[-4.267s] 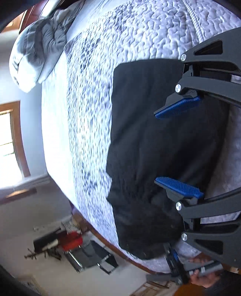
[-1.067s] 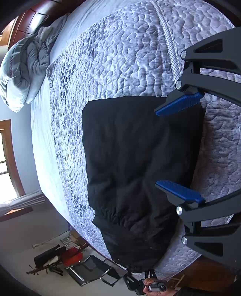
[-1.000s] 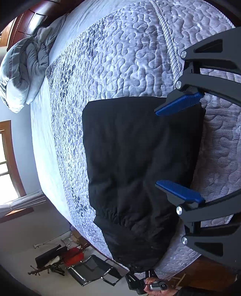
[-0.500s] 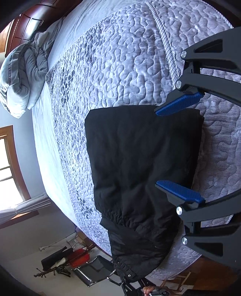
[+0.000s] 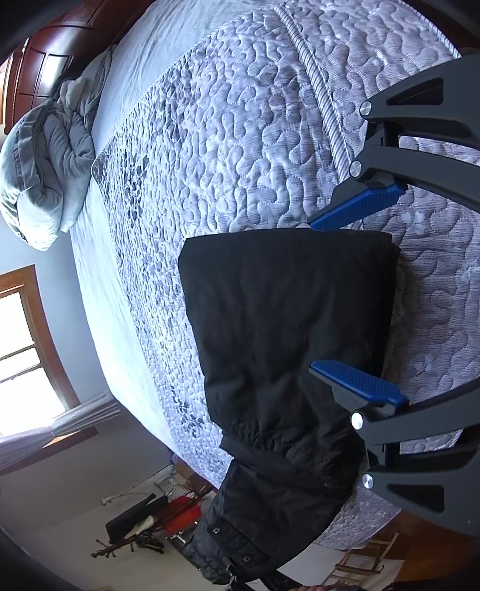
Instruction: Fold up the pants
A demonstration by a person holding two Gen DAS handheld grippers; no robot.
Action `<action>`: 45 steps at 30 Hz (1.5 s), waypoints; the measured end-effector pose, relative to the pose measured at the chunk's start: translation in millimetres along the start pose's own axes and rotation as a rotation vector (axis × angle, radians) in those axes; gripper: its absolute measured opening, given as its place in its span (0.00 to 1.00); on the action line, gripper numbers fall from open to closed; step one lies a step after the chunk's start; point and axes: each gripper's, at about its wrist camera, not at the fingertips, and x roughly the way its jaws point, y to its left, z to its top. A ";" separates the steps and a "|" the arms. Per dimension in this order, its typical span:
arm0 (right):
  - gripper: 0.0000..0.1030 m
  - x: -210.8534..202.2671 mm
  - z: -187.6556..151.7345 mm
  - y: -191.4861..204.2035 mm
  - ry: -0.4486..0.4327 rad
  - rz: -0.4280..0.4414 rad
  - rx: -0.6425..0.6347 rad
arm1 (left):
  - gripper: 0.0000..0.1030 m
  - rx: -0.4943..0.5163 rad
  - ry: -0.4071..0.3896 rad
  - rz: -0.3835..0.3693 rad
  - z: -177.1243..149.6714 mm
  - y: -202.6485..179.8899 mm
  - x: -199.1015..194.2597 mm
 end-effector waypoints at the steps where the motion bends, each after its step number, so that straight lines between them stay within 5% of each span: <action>1: 0.71 -0.6 -0.2 -0.7 -0.002 0.001 0.005 | 0.17 0.045 0.016 0.003 -8.2 -12.7 3.3; 10: 0.71 -8.1 -2.8 -9.6 -0.026 0.016 0.039 | 0.19 0.289 0.138 0.026 -68.5 -69.5 41.7; 21: 0.71 -16.1 -6.7 -22.1 -0.042 0.017 0.077 | 0.23 0.400 0.259 0.058 -121.1 -90.7 79.2; 29: 0.72 -16.1 -9.4 -19.1 -0.038 0.024 0.077 | 0.44 0.446 0.410 0.081 -158.6 -92.1 112.6; 30: 0.72 -16.3 -9.2 -18.4 -0.038 0.026 0.077 | 0.54 0.450 0.425 0.082 -162.3 -92.3 114.6; 32: 0.72 -16.8 -8.5 -17.4 -0.039 0.033 0.079 | 0.87 0.437 0.465 0.049 -168.8 -92.3 116.8; 39: 0.77 -18.3 -0.3 -9.8 -0.039 0.102 0.110 | 0.88 0.355 0.534 -0.085 -164.6 -81.7 96.4; 45: 0.88 -8.3 23.0 10.2 -0.027 0.344 0.188 | 0.91 0.192 0.414 -0.133 -124.1 -39.6 52.2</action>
